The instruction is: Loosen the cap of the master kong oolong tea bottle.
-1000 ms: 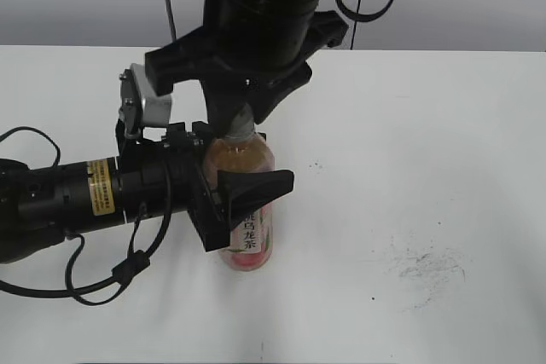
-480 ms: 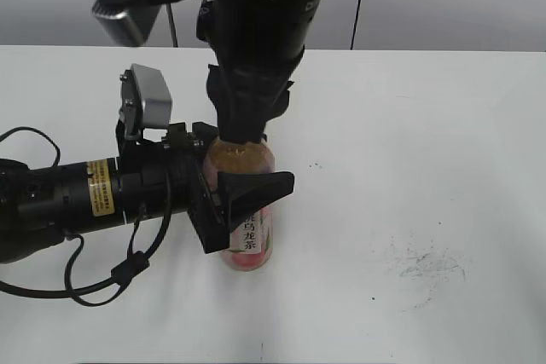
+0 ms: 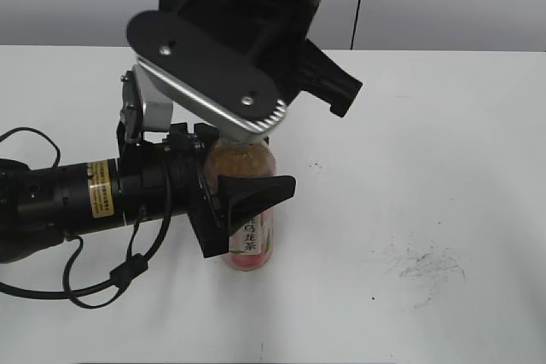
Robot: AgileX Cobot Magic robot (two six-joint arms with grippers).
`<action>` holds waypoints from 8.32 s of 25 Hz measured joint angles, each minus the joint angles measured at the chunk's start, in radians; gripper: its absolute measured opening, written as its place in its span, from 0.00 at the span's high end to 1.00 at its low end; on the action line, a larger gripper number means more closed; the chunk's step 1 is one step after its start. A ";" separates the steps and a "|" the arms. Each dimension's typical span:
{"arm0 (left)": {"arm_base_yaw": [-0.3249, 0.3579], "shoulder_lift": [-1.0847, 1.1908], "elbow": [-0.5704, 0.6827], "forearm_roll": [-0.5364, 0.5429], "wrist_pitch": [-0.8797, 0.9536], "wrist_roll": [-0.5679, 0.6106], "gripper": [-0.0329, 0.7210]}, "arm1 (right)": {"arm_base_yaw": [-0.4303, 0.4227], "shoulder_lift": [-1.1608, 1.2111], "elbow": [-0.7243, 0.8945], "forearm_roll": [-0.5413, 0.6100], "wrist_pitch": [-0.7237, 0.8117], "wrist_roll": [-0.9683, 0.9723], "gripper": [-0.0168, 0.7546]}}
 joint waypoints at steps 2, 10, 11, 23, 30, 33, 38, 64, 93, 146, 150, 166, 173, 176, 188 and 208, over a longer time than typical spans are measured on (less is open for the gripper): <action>0.000 0.000 0.000 0.000 0.000 0.000 0.36 | 0.000 0.000 0.000 0.000 0.000 -0.151 0.62; 0.000 0.000 0.000 -0.001 0.000 -0.001 0.36 | 0.000 0.000 -0.001 0.007 -0.003 -0.611 0.62; 0.000 0.000 0.000 -0.001 0.000 -0.001 0.36 | 0.000 0.000 -0.001 0.008 -0.003 -0.657 0.62; 0.000 0.000 0.000 -0.001 -0.001 -0.001 0.36 | -0.003 0.000 -0.001 0.021 -0.003 -0.667 0.59; 0.000 0.000 0.000 -0.014 0.000 -0.011 0.36 | 0.005 0.000 -0.001 0.037 -0.006 -0.249 0.28; 0.000 0.000 0.000 -0.014 0.000 -0.012 0.36 | 0.005 0.000 -0.001 -0.013 -0.006 0.067 0.22; 0.000 0.000 0.000 -0.014 0.000 -0.012 0.36 | 0.005 0.000 -0.001 -0.050 -0.016 0.629 0.26; 0.000 0.000 0.000 -0.014 0.000 -0.012 0.36 | 0.005 0.000 0.000 -0.024 -0.013 2.035 0.43; 0.000 0.000 -0.001 0.004 0.000 0.000 0.36 | 0.003 0.000 0.000 0.002 0.003 0.300 0.62; -0.001 0.000 -0.001 -0.006 -0.001 -0.017 0.36 | -0.138 -0.019 -0.045 -0.216 -0.007 0.213 0.63; -0.001 0.000 -0.001 -0.006 -0.001 -0.017 0.36 | -0.296 0.040 -0.045 -0.216 -0.008 0.564 0.63; -0.001 0.000 -0.001 -0.008 -0.001 -0.019 0.36 | -0.538 0.192 0.399 -0.090 -0.097 1.661 0.63; -0.001 0.000 -0.001 -0.008 -0.001 -0.019 0.36 | -0.538 0.198 0.537 -0.075 -0.255 1.741 0.54; -0.001 0.000 -0.001 -0.008 -0.001 -0.019 0.36 | -0.538 0.198 0.537 -0.071 -0.286 1.769 0.36; -0.001 0.000 -0.001 0.002 -0.002 0.005 0.33 | -0.538 0.165 0.537 -0.070 -0.319 1.834 0.24; 0.020 0.000 -0.001 -0.009 0.007 0.050 0.22 | -0.538 0.143 0.537 -0.070 -0.335 1.850 0.24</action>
